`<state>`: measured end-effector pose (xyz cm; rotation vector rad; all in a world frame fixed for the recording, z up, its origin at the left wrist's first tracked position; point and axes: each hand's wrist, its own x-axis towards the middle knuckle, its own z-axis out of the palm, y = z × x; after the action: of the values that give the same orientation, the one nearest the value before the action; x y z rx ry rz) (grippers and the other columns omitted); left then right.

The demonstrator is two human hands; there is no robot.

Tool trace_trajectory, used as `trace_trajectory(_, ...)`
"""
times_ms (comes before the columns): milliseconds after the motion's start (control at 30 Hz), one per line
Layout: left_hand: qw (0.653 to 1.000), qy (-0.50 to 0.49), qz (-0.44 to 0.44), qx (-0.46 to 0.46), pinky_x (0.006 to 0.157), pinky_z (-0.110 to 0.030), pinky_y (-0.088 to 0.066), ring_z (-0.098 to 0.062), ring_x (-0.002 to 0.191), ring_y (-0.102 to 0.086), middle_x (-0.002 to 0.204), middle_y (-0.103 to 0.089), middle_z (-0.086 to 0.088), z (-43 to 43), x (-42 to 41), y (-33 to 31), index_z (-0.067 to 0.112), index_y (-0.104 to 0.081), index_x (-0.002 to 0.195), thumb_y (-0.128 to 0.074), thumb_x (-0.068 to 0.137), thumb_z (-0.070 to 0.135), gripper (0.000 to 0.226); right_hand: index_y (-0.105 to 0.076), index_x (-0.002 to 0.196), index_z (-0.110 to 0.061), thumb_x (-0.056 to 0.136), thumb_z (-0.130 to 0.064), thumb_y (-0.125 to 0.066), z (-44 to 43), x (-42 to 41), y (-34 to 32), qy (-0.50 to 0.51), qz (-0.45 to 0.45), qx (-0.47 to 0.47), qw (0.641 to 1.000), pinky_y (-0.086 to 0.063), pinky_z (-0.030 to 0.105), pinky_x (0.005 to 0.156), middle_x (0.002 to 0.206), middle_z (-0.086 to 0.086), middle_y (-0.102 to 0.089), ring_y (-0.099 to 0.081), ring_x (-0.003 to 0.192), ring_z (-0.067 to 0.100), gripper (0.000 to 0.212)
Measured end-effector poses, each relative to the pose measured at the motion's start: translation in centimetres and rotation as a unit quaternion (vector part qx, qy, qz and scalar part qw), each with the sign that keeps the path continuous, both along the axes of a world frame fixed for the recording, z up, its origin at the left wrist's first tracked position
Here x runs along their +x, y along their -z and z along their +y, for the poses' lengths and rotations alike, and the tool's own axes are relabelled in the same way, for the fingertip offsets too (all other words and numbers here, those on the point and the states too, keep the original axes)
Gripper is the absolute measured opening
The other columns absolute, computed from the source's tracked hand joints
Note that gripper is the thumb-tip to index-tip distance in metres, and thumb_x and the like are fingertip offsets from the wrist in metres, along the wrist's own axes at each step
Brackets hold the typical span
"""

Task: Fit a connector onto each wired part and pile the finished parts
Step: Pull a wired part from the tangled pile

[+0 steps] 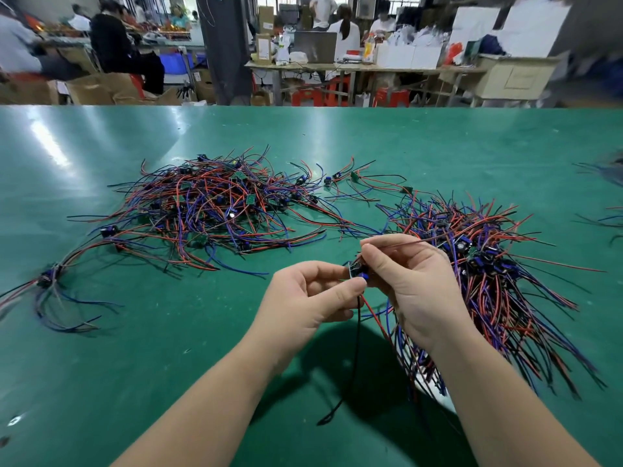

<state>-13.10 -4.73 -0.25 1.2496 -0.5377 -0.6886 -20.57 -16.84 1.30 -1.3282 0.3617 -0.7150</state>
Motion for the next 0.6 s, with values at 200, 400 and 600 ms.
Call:
trace_trajectory(200,0.998,0.002,0.052,-0.024,0.055,-0.023,-0.055,-0.015,0.057,-0.067,0.076,-0.073,-0.012,0.09,0.26,-0.32,0.004,-0.065,0.09,-0.073,0.061,0.022,0.035,-0.076,0.072,-0.022,0.066,-0.021,-0.071,0.02,0.02,0.15,-0.011,-0.004,-0.01,1.0,-0.049,0.017,0.057,0.066,0.0,-0.069,-0.062,0.062,0.009,0.008)
trace_trajectory(400,0.996,0.002,0.072,-0.059,0.054,-0.022,-0.055,-0.01,0.052,-0.062,0.077,-0.073,-0.013,0.29,0.54,-0.38,0.009,-0.07,0.08,-0.072,0.063,0.019,0.02,-0.071,0.08,-0.016,0.08,-0.007,-0.065,-0.03,-0.01,0.09,-0.011,0.0,0.023,1.0,-0.049,0.017,0.056,0.067,0.002,-0.07,-0.063,0.061,0.01,0.01)
trace_trajectory(600,0.996,0.022,0.053,-0.067,0.057,-0.022,-0.055,-0.011,0.06,-0.065,0.08,-0.074,-0.008,0.4,0.42,-0.45,0.021,-0.078,0.078,-0.075,0.061,0.024,0.017,-0.069,0.091,-0.008,0.086,0.0,-0.059,0.04,-0.03,-0.24,-0.048,-0.023,0.046,0.998,-0.048,0.017,0.054,0.071,0.002,-0.07,-0.063,0.061,0.009,0.014)
